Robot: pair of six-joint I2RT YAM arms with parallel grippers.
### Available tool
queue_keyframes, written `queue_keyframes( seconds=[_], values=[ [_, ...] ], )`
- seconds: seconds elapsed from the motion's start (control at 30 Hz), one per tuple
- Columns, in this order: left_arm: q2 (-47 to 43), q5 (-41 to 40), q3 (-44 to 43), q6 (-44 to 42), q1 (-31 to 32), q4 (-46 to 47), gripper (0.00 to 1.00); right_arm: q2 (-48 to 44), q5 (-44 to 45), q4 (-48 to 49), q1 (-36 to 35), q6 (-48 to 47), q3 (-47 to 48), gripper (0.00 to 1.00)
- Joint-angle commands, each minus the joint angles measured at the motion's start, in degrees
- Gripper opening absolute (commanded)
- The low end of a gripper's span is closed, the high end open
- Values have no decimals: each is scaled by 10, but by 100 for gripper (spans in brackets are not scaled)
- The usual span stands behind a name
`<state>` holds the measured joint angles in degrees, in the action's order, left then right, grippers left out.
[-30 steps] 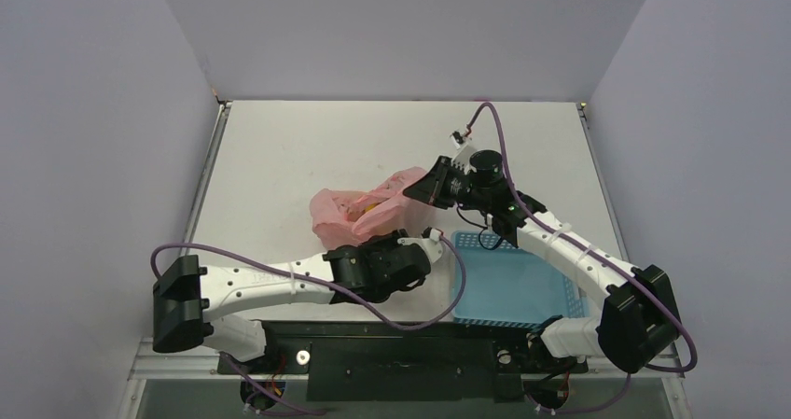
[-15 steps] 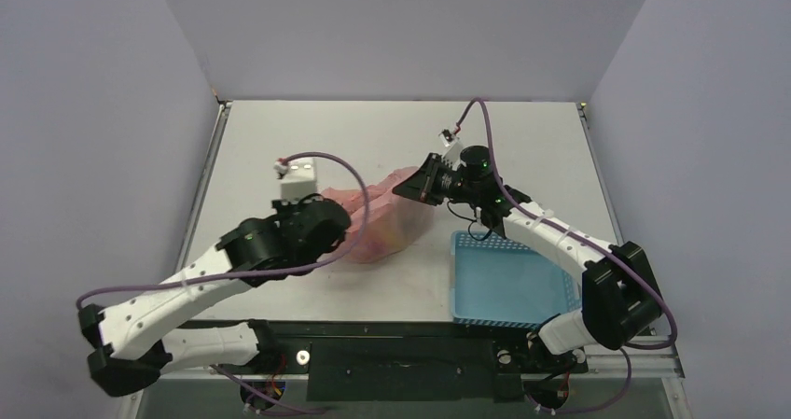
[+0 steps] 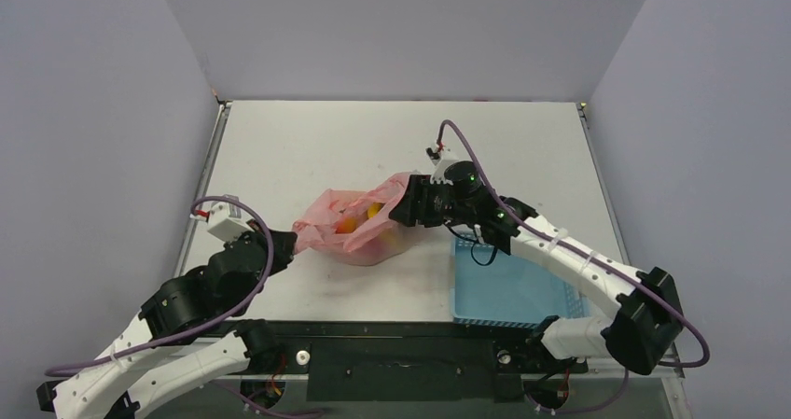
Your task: Take the fake fruits out of the plastic bag
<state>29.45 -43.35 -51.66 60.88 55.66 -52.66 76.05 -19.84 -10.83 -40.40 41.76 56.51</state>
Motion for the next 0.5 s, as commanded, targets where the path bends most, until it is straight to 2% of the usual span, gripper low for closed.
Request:
queue_keyframes(
  seconds=[0.0, 0.07, 0.1, 0.17, 0.2, 0.23, 0.27, 0.37, 0.47],
  values=[
    [13, 22, -6, 33, -3, 22, 0, -71, 143, -99, -41, -105, 50, 56],
    [19, 28, -9, 33, -3, 25, 0, -82, 177, -118, -70, -120, 59, 59],
    [19, 30, -9, 32, -3, 32, 0, -85, 187, -124, -80, -116, 60, 65],
    [21, 35, -10, 31, -3, 41, 0, -91, 234, -122, -113, -68, 51, 70],
    [23, 39, -9, 32, -3, 44, 0, -93, 257, -98, -120, -6, 42, 72],
    [23, 41, -9, 33, -3, 51, 0, -99, 256, -72, -132, 24, 11, 74],
    [25, 46, -7, 34, -3, 55, 0, -103, 252, -1, -138, 82, -9, 81],
    [32, 56, -10, 17, -2, 72, 0, -104, 292, 82, -179, 161, -57, 85],
    [50, 55, -29, 17, -3, 48, 0, -75, 336, 55, -216, 161, -19, 86]
  ],
)
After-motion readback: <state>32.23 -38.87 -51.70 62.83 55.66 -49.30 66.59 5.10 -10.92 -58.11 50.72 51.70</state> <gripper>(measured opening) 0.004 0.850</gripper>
